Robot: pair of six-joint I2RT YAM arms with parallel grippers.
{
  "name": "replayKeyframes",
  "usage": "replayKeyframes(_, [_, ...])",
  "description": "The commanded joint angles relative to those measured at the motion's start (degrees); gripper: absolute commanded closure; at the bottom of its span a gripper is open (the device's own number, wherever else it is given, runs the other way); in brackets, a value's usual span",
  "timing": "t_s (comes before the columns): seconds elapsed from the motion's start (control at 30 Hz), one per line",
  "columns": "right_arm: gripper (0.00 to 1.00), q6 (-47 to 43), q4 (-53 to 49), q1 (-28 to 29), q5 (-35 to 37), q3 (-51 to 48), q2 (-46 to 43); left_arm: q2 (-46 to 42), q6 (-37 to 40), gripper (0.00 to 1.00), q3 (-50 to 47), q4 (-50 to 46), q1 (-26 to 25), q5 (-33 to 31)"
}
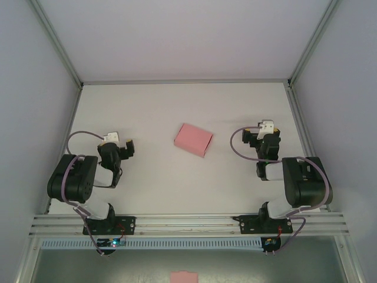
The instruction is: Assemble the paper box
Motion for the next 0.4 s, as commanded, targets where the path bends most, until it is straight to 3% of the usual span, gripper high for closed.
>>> replayKeyframes(0.0, [0.02,1.36,1.56,0.32,-2.00,0.55,-0.11,0.55,1.16,0.00,5.63,4.01,0.91,-0.70])
replayKeyframes(0.07, [0.02,1.18,0.22,0.35,-2.16,0.77,-0.58,-2.01,1.26,0.00,8.65,-6.63,0.80,0.85])
replayKeyframes(0.13, [0.02,1.15,0.41,0.33,-2.08,0.79,-0.52,-0.12,1.82,0.00,7.30,-0.40,0.62,0.84])
replayKeyframes(0.37, [0.02,1.15,0.28,0.40,-2.12,0.80,-0.49,-1.30,1.52,0.00,8.04,-4.29,0.48,-0.01])
